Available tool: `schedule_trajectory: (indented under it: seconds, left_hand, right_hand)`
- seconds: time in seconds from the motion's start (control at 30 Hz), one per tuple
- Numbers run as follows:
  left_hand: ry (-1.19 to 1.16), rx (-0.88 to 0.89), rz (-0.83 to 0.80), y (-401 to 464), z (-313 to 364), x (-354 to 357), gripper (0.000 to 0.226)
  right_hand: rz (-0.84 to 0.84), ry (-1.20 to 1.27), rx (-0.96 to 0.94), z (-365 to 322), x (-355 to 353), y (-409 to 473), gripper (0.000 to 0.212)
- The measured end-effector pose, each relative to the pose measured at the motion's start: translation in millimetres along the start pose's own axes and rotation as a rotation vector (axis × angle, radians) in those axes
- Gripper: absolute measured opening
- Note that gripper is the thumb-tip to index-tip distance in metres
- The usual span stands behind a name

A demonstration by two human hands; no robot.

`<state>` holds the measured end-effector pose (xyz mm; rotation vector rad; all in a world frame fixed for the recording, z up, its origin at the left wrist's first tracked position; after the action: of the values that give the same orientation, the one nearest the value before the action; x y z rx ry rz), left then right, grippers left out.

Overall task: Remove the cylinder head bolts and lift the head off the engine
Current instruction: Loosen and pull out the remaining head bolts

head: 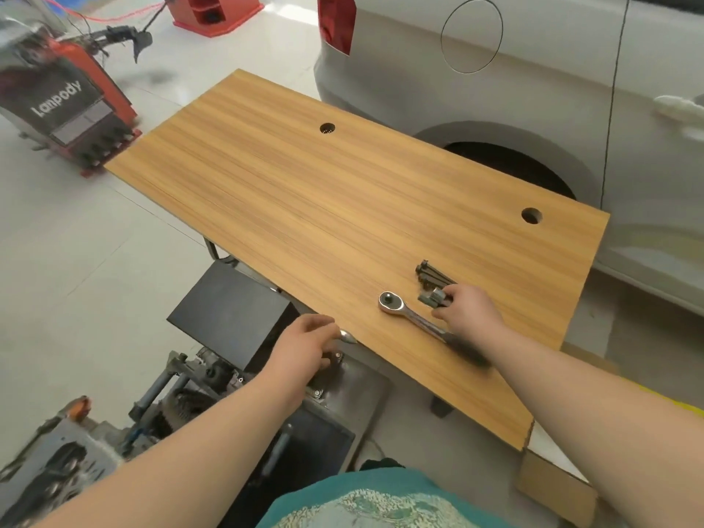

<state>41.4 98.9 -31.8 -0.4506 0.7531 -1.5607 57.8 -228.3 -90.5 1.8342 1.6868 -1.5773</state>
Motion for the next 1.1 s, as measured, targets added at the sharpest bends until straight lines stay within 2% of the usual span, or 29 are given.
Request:
schedule_trajectory:
  seconds: [0.13,0.37,0.57,0.7,0.8,1.1]
  left_hand:
    - [-0.033,-0.064,0.051,3,-23,-33,0.017]
    - [-0.099,-0.089,0.082,-2,-38,-56,0.018]
    - [-0.150,-0.047,0.096,-7,-36,-55,0.013]
    - [-0.177,-0.028,0.094,-13,-36,-56,0.014]
    - [-0.193,-0.019,0.112,-17,-42,-63,0.014]
    - [-0.219,-0.018,0.202,-23,-65,-94,0.012]
  right_hand:
    - [-0.007,-0.125,0.058,25,25,27,0.048]
    - [-0.037,-0.235,0.083,33,42,34,0.046]
    - [0.022,-0.117,-0.127,-20,31,41,0.057]
    - [0.022,-0.156,-0.260,-58,42,52,0.048]
    - [0.042,-0.172,-0.274,-71,52,61,0.045]
    - [0.024,-0.178,-0.270,-68,69,72,0.051]
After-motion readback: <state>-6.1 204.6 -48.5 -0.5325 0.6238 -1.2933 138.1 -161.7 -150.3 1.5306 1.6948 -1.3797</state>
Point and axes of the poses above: each hand's wrist, its own y-axis towards the middle knuckle, its own x-axis out of the palm, z = x × y, the point moved 9 cm from there along y, towards the middle knuckle
